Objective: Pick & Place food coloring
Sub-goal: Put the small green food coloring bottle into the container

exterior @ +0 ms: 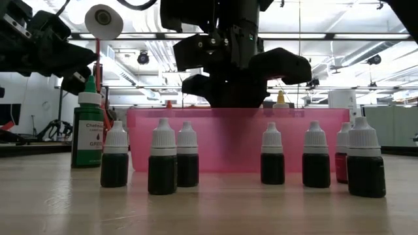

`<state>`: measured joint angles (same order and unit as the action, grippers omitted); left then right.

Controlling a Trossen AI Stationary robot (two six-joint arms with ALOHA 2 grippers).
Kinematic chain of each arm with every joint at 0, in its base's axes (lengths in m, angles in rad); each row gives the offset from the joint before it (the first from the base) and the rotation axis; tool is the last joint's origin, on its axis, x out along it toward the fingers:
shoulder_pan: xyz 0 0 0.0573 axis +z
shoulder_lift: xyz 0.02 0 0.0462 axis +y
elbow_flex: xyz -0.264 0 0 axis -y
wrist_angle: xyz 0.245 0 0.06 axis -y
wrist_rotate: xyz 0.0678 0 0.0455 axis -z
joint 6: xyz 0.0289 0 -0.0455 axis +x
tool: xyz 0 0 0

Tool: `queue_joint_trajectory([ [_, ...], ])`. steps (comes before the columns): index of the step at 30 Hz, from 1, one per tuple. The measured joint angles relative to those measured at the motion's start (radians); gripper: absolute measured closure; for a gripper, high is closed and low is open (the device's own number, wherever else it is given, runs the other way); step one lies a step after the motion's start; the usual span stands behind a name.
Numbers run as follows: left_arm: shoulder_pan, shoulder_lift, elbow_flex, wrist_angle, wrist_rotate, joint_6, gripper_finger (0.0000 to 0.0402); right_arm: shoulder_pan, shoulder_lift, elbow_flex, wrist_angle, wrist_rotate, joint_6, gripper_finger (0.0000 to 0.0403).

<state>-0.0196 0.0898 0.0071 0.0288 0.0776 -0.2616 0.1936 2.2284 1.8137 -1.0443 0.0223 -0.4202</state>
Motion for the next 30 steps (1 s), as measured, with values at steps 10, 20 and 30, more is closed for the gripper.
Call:
queue_joint_trajectory([
  [10, 0.000, 0.000, 0.000, 0.000, 0.000, 0.000, 0.0402, 0.000, 0.000, 0.000, -0.003, -0.055, -0.011, 0.0337],
  [20, 0.000, 0.000, 0.000, 0.000, 0.000, 0.000, 0.0402, 0.000, 0.000, 0.000, 0.004, -0.049, -0.006, 0.0337],
  [30, 0.000, 0.000, 0.000, 0.000, 0.000, 0.000, 0.0402, 0.000, 0.000, 0.000, 0.008, -0.046, 0.002, 0.0300],
])
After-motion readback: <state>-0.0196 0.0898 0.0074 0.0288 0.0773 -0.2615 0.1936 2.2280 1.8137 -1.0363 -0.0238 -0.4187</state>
